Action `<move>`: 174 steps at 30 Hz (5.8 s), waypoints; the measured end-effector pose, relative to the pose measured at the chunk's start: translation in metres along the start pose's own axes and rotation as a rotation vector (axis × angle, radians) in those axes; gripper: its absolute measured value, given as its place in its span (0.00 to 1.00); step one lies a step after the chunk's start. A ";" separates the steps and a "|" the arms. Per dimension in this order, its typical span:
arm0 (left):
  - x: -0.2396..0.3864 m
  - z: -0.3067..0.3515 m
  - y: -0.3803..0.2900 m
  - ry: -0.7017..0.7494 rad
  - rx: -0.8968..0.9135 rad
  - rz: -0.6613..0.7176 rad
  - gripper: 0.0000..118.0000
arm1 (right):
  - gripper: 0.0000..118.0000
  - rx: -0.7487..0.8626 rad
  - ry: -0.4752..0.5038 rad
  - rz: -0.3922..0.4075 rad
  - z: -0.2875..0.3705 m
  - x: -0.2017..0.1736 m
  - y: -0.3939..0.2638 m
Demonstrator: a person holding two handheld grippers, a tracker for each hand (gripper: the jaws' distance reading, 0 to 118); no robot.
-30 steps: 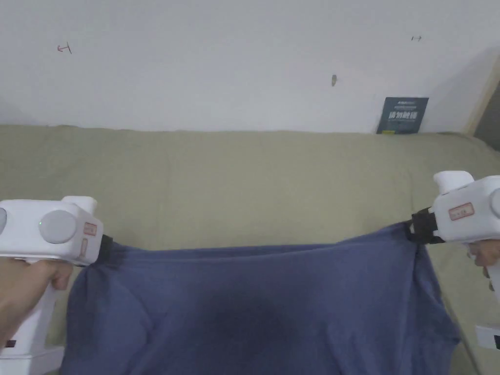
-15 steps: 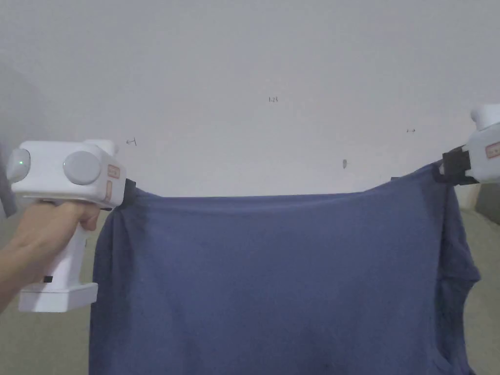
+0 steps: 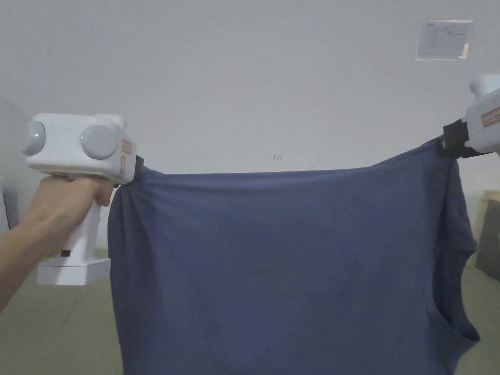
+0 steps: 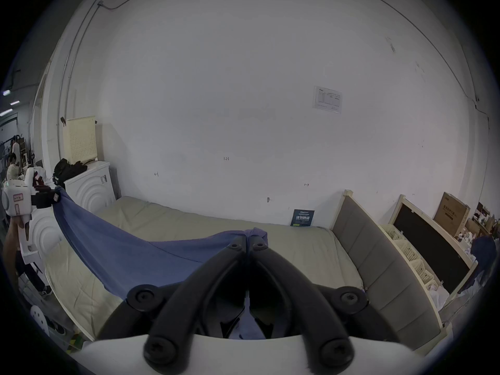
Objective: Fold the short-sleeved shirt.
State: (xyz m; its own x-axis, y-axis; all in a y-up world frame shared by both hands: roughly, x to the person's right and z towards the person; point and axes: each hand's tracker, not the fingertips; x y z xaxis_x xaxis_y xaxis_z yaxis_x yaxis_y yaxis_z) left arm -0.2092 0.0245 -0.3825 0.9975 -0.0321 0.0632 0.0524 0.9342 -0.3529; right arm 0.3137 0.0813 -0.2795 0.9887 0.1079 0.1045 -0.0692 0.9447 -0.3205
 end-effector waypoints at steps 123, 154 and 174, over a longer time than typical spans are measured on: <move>-0.069 0.073 -0.463 -0.070 -0.615 0.083 0.00 | 0.00 -0.625 0.016 -0.183 0.084 -0.040 -0.515; -0.012 0.032 -0.460 -0.152 -0.590 0.073 0.04 | 0.99 -0.616 0.150 -0.024 0.049 -0.049 -0.535; -0.030 0.006 -0.449 -0.145 -0.610 0.099 0.04 | 0.04 -0.582 0.202 -0.149 0.038 -0.029 -0.498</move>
State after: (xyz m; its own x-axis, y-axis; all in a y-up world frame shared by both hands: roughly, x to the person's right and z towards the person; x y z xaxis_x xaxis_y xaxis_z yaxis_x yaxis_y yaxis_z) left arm -0.2628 -0.3915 -0.2206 0.9847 0.1321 0.1136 0.0208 0.5581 -0.8295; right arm 0.3145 -0.3805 -0.0871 0.9917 -0.1264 0.0257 0.0988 0.6162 -0.7814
